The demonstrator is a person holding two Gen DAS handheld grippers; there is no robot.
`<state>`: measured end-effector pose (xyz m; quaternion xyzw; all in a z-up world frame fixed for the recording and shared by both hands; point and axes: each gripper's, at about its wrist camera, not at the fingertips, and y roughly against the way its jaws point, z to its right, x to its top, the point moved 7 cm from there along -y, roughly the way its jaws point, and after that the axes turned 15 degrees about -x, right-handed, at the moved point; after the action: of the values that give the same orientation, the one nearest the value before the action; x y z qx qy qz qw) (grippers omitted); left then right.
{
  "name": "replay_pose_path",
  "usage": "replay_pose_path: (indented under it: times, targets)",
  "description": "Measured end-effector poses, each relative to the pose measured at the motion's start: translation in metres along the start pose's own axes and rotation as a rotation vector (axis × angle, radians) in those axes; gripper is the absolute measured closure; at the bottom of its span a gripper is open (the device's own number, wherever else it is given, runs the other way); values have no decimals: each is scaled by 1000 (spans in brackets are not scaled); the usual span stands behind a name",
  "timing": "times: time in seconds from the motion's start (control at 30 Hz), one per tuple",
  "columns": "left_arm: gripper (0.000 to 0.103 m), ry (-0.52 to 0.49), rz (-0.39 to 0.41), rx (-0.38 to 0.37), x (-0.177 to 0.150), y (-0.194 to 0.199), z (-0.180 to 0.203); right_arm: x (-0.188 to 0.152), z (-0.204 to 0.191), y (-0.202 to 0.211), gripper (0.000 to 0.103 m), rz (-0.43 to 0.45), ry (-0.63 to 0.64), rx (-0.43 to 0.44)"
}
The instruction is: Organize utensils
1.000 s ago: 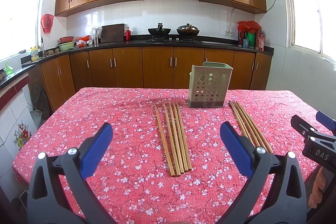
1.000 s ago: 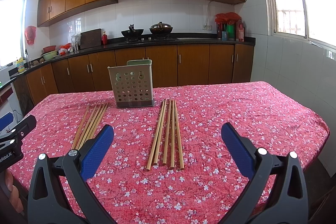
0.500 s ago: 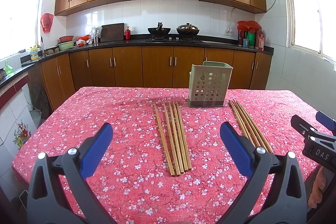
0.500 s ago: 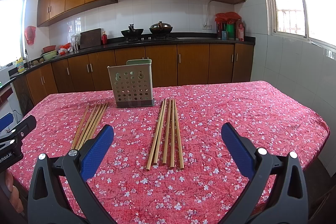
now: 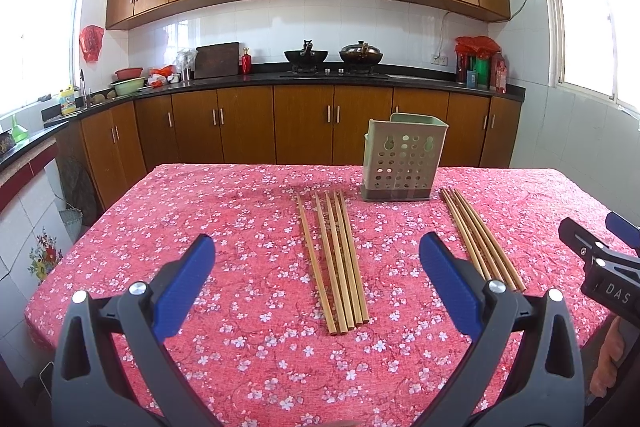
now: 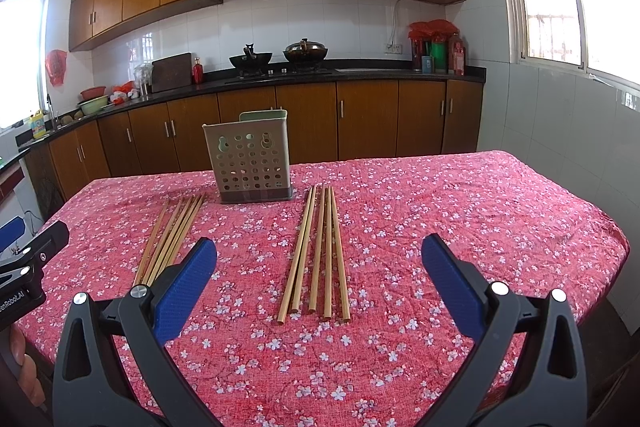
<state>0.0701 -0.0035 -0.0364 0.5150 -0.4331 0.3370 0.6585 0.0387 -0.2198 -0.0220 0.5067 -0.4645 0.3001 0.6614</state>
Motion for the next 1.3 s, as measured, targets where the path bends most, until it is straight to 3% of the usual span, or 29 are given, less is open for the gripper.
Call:
replay_pose_path:
  times: [0.23, 0.4, 0.43, 0.5, 0.6, 0.7, 0.73, 0.93, 1.07, 1.3]
  targets:
    - [4, 42, -58, -3, -4, -14, -10, -7, 2, -14, 2, -34, 1, 0]
    - [5, 105, -222, 90, -18, -48, -44, -13, 17, -50, 2, -156, -30, -48]
    - [10, 118, -243, 87, -20, -54, -49, -14, 22, -60, 5, -185, -37, -61]
    - [21, 139, -289, 83, -23, -68, -60, -17, 28, -80, 29, -251, -42, -78]
    - [38, 159, -346, 57, -28, -88, -66, -25, 27, -115, 51, -375, -45, -34]
    - [54, 182, -395, 14, -34, -106, -66, -36, 21, -136, 65, -438, -17, -16]
    - [61, 192, -411, -7, -37, -111, -65, -41, 18, -143, 67, -465, -7, -3]
    - [78, 207, -467, -77, -45, -132, -53, -63, 6, -161, 82, -549, 31, 38]
    - [87, 212, -502, -98, -53, -141, -47, -65, 9, -161, 93, -526, 51, 13]
    - [92, 204, -521, -99, -56, -146, -44, -65, 10, -161, 94, -514, 56, 7]
